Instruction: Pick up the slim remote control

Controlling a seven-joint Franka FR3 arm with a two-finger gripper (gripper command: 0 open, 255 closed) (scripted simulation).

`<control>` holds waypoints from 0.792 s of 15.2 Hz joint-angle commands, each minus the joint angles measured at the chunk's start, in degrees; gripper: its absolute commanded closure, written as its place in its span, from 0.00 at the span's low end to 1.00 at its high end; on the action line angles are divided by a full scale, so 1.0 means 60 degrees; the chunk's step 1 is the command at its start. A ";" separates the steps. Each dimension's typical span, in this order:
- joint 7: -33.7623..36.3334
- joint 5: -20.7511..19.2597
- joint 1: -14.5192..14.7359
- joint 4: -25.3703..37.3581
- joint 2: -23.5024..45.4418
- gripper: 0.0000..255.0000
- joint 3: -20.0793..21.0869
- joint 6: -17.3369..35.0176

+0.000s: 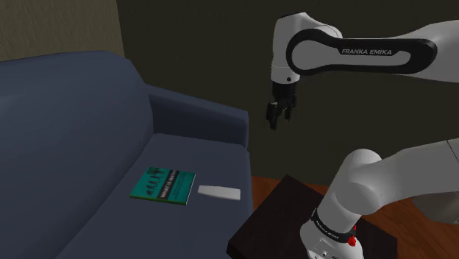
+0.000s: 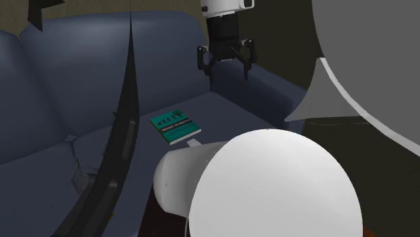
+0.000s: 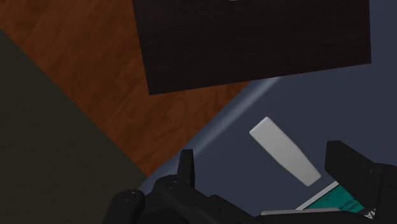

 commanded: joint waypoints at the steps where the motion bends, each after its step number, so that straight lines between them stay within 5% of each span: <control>1: 0.0000 0.0000 0.0000 0.0000 0.0000 0.00 0.0000 0.0000; 12: -0.1640 -0.0222 0.0561 -0.1939 0.2036 0.00 -0.0636 0.4455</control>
